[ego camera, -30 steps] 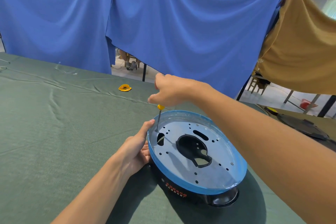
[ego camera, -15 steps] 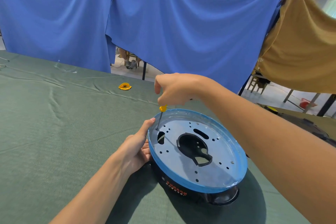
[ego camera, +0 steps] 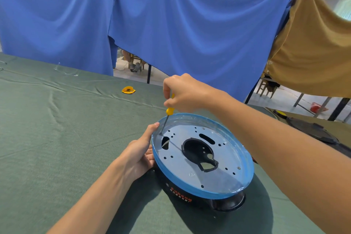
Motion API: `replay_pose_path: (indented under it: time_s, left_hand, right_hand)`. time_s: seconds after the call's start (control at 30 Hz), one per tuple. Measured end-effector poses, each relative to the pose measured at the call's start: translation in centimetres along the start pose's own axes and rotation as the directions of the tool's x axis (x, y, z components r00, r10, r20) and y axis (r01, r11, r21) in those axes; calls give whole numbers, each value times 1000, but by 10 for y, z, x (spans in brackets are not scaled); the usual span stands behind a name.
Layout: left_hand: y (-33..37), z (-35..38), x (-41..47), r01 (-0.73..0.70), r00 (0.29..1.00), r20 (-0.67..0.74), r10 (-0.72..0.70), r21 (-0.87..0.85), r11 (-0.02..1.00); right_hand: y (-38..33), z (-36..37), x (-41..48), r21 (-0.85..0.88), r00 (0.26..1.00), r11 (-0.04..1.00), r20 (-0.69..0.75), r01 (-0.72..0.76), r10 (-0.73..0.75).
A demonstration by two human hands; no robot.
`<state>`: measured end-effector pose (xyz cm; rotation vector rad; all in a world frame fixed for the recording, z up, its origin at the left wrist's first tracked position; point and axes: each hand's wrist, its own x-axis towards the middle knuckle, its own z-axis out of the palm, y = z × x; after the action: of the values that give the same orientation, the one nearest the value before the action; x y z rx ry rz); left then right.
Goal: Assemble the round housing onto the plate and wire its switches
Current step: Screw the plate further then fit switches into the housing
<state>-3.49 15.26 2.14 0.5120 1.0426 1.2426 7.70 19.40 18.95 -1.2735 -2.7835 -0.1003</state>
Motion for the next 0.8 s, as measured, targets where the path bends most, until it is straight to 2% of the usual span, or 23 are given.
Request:
replay_pose_path:
  time_s: [0.07,0.17,0.27,0.33,0.37,0.47,0.57,0.63,0.73,0.8]
  left_hand:
    - [0,0,1,-3,1000,1,3,4,1000]
    - [-1,-1,1,-1,1000,12,1,4,1000]
    - [-1,-1,1,-4,1000,23,4,-6,1000]
    - [0,-2,1,-7,1000,16,7,-5,1000]
    - [0,-2,2,-7,1000,9,7,-4,1000]
    - [0,-1,2,-6,1000,-1,6,-7,1000]
    - [-1,0,2,-5,1000,-5,5,-6,1000]
    - [-2,0,1,-4,1000,-8,4,2,1000]
    - [-1,-1,1,-9,1000,-6,10,4,1000]
    - [0,-1,0,-7,1000,-6,7,-9,1000]
  right_hand:
    - [-3,6,2,-51,997,998,-71,-30,26]
    - [-5,13,3,-119,988,984,-90,-135,124]
    - [-5,6,0,-7,990,991,51,-130,130]
    - [-6,-2,-2,82,984,994,164,-79,65]
    - [-6,-4,-2,81,986,996,163,-39,26]
    - [-6,0,2,-30,1000,999,14,27,-26]
    - [-5,13,5,-108,994,993,-102,-47,36]
    - [-3,15,6,-99,995,991,-59,-87,81]
    - [-4,2,3,-33,987,998,147,-56,60]
    - [-3,-5,1,-24,986,1000,168,-20,24]
